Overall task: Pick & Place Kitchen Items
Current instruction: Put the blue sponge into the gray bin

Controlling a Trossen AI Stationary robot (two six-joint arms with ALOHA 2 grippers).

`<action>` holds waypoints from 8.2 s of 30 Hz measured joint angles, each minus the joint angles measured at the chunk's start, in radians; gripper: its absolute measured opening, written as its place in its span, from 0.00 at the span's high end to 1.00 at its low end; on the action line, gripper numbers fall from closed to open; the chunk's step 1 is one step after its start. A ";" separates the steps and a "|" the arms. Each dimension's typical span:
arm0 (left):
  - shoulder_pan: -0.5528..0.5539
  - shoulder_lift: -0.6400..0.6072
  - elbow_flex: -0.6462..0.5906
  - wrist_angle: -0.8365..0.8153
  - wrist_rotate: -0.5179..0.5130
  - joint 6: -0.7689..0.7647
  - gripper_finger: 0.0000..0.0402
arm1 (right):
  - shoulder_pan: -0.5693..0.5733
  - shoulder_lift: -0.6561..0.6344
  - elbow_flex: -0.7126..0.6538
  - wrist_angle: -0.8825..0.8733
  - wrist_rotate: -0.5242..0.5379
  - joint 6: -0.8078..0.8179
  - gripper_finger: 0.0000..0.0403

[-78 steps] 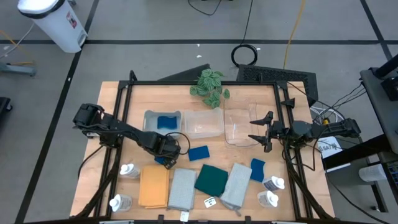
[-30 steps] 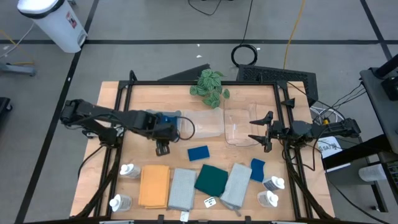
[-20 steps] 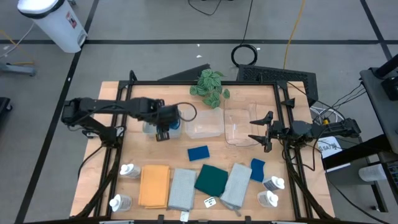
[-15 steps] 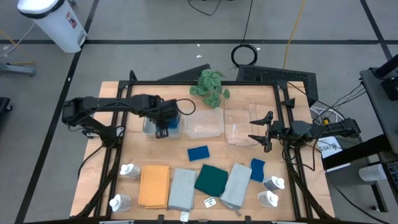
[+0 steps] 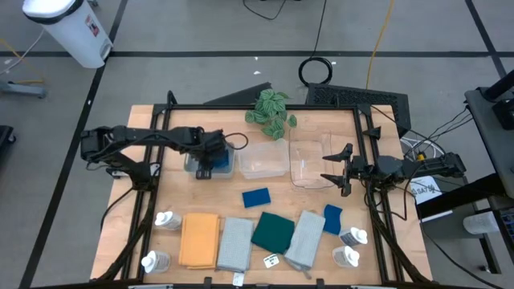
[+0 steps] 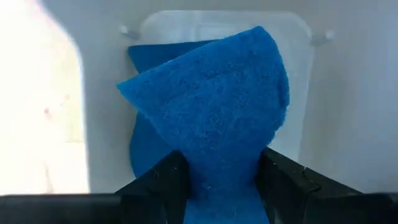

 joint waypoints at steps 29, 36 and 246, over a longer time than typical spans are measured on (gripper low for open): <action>-0.009 0.000 -0.007 0.042 -0.063 -0.069 0.28 | 0.000 0.000 0.000 0.000 0.000 0.000 0.31; -0.009 0.000 0.018 0.039 -0.146 -0.055 0.28 | 0.000 0.000 0.000 0.000 0.000 0.000 0.31; 0.010 -1.136 -0.534 0.586 -0.070 -0.352 0.27 | 0.285 0.880 0.546 -0.773 -0.372 0.572 0.98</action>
